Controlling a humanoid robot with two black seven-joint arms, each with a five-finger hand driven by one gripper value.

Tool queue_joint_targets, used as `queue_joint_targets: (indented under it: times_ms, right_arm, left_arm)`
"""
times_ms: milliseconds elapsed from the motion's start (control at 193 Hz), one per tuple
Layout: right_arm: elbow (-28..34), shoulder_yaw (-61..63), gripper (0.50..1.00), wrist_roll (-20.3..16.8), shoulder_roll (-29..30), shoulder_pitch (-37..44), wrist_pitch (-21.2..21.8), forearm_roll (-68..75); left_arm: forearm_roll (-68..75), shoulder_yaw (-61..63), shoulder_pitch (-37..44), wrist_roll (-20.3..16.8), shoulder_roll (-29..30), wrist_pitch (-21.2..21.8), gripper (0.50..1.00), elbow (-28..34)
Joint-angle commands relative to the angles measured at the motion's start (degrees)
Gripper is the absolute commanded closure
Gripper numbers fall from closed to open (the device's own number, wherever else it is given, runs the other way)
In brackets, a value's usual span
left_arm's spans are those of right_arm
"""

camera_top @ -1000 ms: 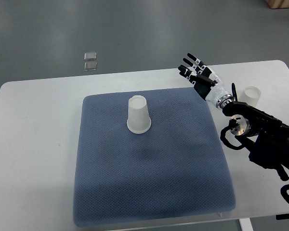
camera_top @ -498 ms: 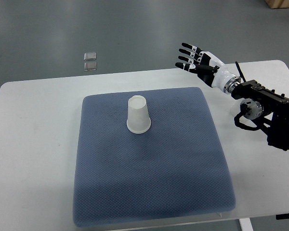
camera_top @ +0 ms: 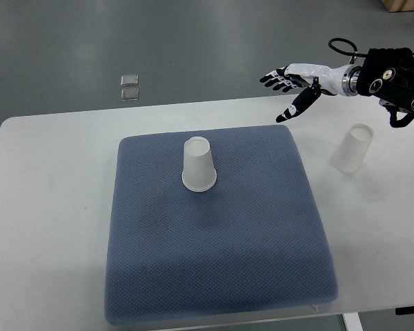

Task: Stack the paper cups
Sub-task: 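Raise the right hand and swing it over the standing paper cup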

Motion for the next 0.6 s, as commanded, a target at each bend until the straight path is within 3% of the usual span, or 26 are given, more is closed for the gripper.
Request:
queue_joint_targets:
  times_ms: [0,150,337,492,596]
  right_arm:
    - [2.1,-8.6,0.579,-1.3,-0.6,6.8,2.5,-4.3]
    - [7.1,-17.5,0.579,-1.4,-1.0,15.8,3.6,-7.9]
    - [17.1,-24.1,0.579,-2.1,-1.5,27.6,8.6,-8.2]
    - [24.5,-26.3,0.579,-3.5,-3.9,36.3,15.2,-7.5]
    - [28.5,-26.2,0.579,-3.5,-6.7,40.1,15.6,-6.4]
  left_arm:
    - [0.0,-0.1,0.0,0.0,0.0,0.0,0.500,-0.1]
    - [0.0,-0.2,0.0,0.0,0.0,0.0,0.500,-0.2]
    - [-0.1,-0.2,0.0,-0.1,0.0,0.0,0.500,-1.6]
    - [-0.1,-0.3,0.0,0.0,0.0,0.0,0.500,-1.6]
    - [0.0,-0.3,0.0,-0.1,0.0,0.0,0.500,-1.6]
